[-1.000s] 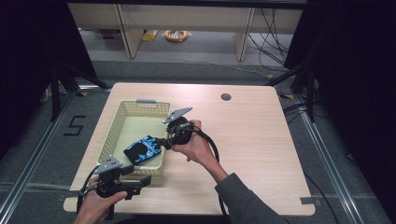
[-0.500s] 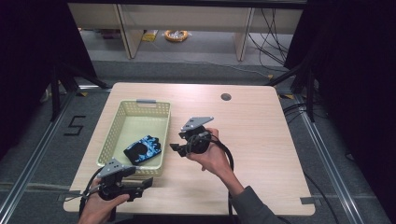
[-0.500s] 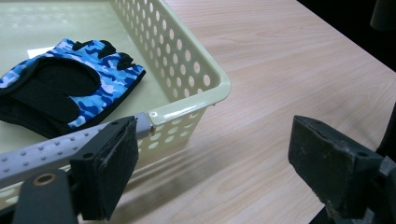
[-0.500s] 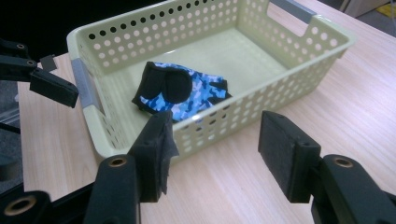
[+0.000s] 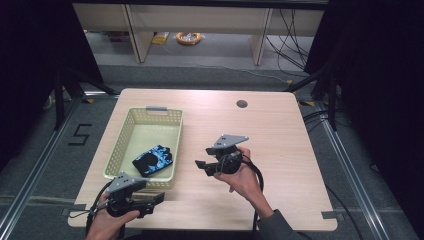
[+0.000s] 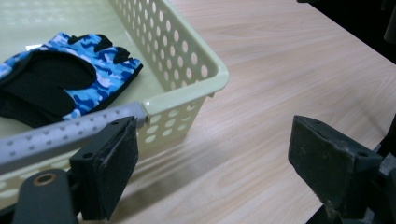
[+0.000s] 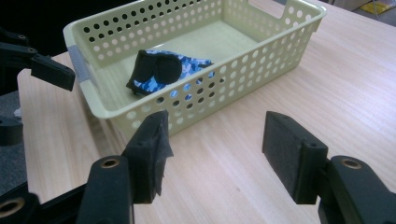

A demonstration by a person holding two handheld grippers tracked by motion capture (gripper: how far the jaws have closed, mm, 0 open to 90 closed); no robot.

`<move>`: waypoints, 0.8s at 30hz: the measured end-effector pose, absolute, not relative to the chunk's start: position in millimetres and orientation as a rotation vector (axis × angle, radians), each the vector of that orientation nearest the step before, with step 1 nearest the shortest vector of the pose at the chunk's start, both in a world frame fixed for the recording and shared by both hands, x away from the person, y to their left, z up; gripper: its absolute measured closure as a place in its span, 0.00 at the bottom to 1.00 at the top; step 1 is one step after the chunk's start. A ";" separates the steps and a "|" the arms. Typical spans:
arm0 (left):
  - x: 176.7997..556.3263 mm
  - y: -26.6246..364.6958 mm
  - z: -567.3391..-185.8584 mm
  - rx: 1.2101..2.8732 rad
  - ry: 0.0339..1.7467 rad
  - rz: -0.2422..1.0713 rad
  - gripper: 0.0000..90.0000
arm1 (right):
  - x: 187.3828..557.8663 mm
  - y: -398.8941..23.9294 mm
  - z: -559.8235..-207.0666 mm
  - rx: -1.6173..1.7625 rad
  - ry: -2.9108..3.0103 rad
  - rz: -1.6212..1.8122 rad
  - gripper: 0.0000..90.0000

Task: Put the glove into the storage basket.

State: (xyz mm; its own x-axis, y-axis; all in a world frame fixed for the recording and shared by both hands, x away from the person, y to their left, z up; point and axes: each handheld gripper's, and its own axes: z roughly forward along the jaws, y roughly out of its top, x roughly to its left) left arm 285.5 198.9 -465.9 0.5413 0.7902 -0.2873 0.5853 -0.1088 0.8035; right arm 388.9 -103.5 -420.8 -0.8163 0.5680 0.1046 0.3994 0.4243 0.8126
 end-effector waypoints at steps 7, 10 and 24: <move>283.0 199.6 -473.3 1.809 1.142 0.246 0.17 | 383.4 -117.7 -430.2 0.829 2.478 1.354 0.44; 282.7 198.6 -474.6 1.835 1.129 0.262 0.17 | 381.0 -120.7 -431.3 0.867 2.470 1.347 0.43; 282.5 200.0 -478.4 1.847 1.113 0.256 0.17 | 368.0 -133.0 -440.4 0.904 2.457 1.359 0.39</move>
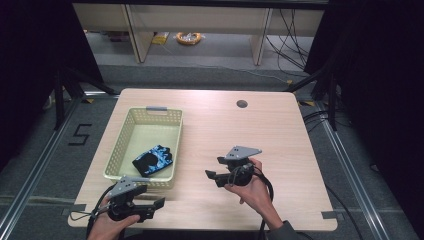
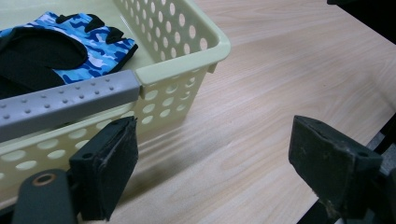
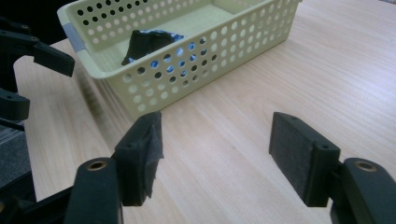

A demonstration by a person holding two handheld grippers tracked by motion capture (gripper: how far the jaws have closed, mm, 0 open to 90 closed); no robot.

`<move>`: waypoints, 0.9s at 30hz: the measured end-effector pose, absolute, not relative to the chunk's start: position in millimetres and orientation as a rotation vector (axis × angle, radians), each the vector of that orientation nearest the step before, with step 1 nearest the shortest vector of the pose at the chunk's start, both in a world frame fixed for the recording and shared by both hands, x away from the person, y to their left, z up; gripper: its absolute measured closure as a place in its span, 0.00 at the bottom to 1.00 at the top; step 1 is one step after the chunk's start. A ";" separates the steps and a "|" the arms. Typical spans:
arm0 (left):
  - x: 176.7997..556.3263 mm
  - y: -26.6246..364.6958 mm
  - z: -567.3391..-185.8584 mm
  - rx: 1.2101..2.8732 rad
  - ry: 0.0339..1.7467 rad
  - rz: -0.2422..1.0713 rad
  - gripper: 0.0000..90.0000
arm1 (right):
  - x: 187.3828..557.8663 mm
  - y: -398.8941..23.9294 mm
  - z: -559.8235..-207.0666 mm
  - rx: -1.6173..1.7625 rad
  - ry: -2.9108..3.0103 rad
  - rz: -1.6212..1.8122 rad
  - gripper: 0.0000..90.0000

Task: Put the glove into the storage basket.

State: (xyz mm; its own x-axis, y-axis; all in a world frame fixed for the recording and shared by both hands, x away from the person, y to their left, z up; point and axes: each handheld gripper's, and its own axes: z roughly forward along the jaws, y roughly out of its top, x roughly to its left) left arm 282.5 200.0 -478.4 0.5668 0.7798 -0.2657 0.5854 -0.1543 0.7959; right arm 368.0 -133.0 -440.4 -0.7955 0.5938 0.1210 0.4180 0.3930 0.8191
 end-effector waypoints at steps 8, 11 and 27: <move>279.8 196.8 -483.4 1.846 1.112 0.237 0.17 | 354.1 -143.4 -444.3 0.920 2.445 1.368 0.34; 278.9 195.5 -484.4 1.856 1.098 0.242 0.17 | 351.6 -145.1 -445.9 0.932 2.445 1.376 0.34; 268.5 187.9 -495.1 1.898 1.057 0.215 0.17 | 326.9 -163.5 -457.5 0.989 2.385 1.429 0.22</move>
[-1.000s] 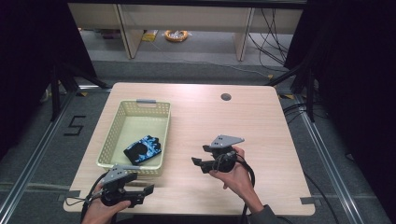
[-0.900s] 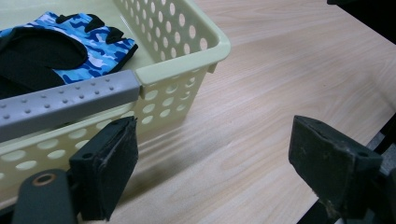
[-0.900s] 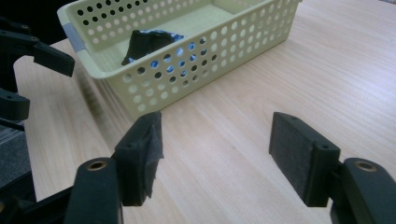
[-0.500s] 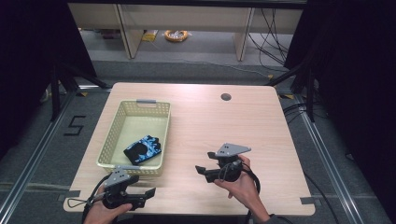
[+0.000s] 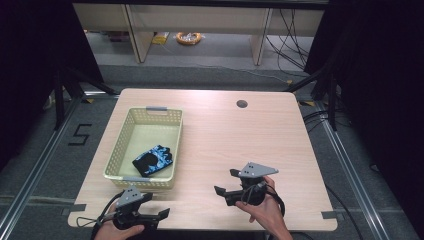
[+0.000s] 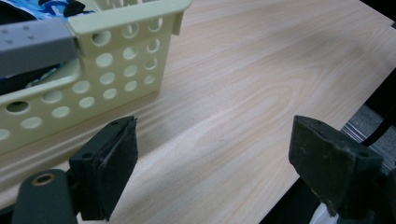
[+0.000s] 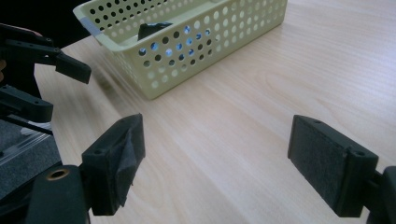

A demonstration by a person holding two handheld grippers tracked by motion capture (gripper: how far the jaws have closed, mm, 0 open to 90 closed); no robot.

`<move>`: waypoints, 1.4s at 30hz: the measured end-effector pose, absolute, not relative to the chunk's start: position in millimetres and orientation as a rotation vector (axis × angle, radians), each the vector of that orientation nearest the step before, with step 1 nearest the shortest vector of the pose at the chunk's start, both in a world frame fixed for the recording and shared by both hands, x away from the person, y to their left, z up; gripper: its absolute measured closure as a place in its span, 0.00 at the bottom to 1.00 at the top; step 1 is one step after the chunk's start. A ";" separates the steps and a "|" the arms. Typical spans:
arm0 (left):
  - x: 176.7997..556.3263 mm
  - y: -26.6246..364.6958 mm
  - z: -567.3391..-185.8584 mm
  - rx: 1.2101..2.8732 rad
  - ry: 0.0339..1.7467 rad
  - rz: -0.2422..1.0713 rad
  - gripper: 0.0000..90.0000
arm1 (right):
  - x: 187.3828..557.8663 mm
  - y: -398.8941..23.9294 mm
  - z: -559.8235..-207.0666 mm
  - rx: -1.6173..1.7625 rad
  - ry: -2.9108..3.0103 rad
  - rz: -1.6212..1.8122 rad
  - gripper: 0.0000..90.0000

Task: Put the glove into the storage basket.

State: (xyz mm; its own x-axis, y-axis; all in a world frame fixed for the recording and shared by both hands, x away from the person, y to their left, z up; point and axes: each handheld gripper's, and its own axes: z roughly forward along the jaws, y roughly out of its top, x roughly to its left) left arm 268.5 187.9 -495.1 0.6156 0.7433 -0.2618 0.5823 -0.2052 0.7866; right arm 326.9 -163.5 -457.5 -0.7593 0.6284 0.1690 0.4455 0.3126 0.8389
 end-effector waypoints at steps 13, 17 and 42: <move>262.7 189.4 -499.4 1.912 1.027 0.207 0.17 | 310.2 -176.5 -469.9 1.027 2.403 1.431 0.22; 261.0 189.3 -501.8 1.913 1.027 0.197 0.17 | 303.7 -180.4 -474.0 1.035 2.382 1.387 0.22; 245.6 177.0 -508.8 2.012 0.977 0.177 0.17 | 282.7 -186.8 -493.8 1.067 2.476 1.293 0.21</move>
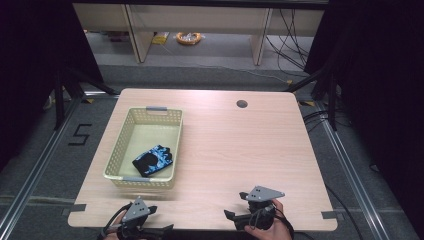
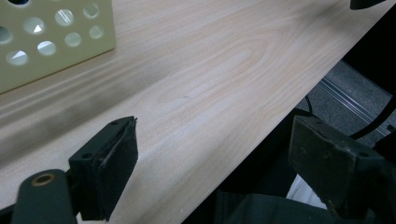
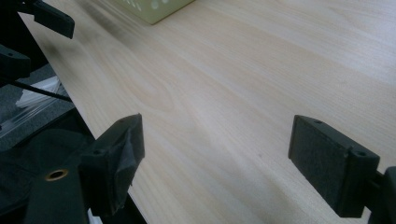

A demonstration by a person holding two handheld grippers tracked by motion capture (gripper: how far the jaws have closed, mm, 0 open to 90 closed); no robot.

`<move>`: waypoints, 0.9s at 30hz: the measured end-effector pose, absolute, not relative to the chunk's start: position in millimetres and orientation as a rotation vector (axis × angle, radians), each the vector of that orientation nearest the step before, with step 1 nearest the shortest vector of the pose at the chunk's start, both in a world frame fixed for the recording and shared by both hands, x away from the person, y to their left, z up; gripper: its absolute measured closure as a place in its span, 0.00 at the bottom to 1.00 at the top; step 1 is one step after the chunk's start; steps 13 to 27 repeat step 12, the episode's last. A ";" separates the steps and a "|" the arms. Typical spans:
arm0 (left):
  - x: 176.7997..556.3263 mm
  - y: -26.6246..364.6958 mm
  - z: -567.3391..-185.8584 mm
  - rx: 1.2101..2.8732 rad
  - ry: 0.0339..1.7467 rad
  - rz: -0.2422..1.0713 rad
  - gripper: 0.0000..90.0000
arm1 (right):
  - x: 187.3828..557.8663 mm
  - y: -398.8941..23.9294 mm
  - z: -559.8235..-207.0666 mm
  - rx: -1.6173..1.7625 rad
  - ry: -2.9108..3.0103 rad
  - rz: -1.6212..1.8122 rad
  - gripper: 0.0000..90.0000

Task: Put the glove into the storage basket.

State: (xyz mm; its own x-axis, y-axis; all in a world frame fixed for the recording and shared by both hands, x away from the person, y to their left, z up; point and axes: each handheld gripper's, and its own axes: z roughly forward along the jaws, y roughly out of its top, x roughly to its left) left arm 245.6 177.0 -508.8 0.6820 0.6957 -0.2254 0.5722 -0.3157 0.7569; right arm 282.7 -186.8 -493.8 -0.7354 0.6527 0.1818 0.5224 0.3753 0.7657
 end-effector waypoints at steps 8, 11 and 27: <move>247.6 177.5 -510.6 2.029 0.980 0.183 0.17 | 284.5 -189.1 -496.1 1.062 2.470 1.257 0.21; 248.1 177.8 -511.5 2.034 0.979 0.176 0.17 | 285.1 -189.0 -496.6 1.053 2.484 1.265 0.21; 248.9 178.6 -512.2 2.041 0.986 0.179 0.17 | 286.0 -190.0 -497.4 1.061 2.482 1.245 0.21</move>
